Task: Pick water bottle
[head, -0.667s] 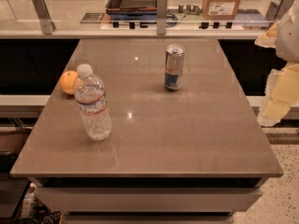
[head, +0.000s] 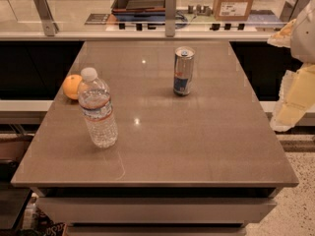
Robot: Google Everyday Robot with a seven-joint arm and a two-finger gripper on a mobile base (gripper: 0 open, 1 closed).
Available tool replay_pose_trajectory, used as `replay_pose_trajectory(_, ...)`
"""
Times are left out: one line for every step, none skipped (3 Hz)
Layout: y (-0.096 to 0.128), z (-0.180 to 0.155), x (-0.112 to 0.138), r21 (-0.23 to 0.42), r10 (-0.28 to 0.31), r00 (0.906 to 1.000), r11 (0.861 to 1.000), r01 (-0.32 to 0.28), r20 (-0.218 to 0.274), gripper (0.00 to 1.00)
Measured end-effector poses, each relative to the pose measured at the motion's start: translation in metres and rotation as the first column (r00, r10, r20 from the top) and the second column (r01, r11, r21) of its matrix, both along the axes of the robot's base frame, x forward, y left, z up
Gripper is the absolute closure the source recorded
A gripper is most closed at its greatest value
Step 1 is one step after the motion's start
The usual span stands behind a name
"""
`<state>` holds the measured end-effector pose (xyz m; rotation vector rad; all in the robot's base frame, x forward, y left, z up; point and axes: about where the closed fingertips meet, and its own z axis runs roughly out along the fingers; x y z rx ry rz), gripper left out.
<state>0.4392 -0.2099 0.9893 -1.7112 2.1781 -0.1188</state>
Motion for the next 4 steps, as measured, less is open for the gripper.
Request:
replay_pose_trajectory(0.022,0.000,-0.003,0.070,0.064,0.9973,0.995,-0.066,0.035,0.00)
replay_pose_trajectory(0.056,-0.003,-0.013,0.188,0.141,0.9871,0.970,-0.153,0.075,0.00)
replay_pose_trajectory(0.093,-0.011,-0.025,0.314,0.194,0.9755,0.924,-0.217,0.105,0.00)
replay_pose_trajectory(0.128,-0.025,-0.022,0.437,0.250,0.9631,0.859,-0.268,0.099,0.00)
